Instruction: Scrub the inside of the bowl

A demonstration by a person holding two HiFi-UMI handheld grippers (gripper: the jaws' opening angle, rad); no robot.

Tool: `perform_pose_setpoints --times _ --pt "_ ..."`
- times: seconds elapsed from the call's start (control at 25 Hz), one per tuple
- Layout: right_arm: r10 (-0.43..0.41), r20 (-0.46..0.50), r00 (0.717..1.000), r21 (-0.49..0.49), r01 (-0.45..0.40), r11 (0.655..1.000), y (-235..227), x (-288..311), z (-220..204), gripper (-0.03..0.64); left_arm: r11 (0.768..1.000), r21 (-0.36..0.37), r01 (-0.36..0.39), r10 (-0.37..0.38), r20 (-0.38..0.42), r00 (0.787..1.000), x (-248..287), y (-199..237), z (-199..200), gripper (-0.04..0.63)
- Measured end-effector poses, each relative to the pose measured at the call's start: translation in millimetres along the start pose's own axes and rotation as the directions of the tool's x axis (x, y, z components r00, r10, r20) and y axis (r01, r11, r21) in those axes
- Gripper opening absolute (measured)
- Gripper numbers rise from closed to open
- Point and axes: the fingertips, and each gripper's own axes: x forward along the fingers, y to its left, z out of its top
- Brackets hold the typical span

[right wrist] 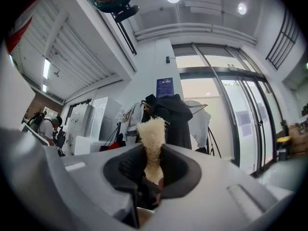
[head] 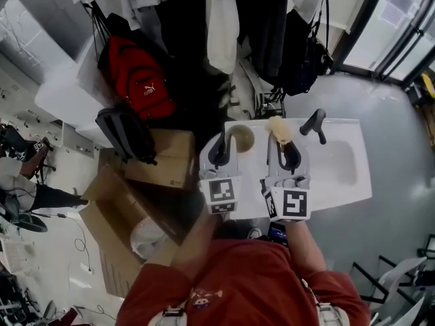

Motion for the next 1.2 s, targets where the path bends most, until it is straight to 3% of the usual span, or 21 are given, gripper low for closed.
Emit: perform_pose_setpoints --times 0.16,0.52,0.84,1.2 --pt "-0.021 -0.012 1.0 0.002 0.021 1.0 -1.7 5.3 -6.1 0.075 1.0 0.006 0.013 -0.012 -0.058 0.998 10.7 6.4 -21.4 0.107" --pt "-0.037 -0.036 0.999 -0.007 0.037 0.999 -1.5 15.5 -16.5 0.075 0.996 -0.068 0.05 -0.062 -0.201 0.978 34.3 13.6 -71.4 0.165" --pt "-0.041 -0.079 0.996 -0.028 0.039 0.999 -2.1 26.4 -32.4 0.075 0.994 -0.081 0.072 -0.093 -0.3 0.949 54.8 13.6 -116.1 0.178" --pt "-0.063 -0.098 0.993 -0.038 0.059 0.998 -12.5 38.4 -41.2 0.075 0.985 -0.158 0.07 -0.13 -0.409 0.903 77.4 13.7 -163.9 0.184"
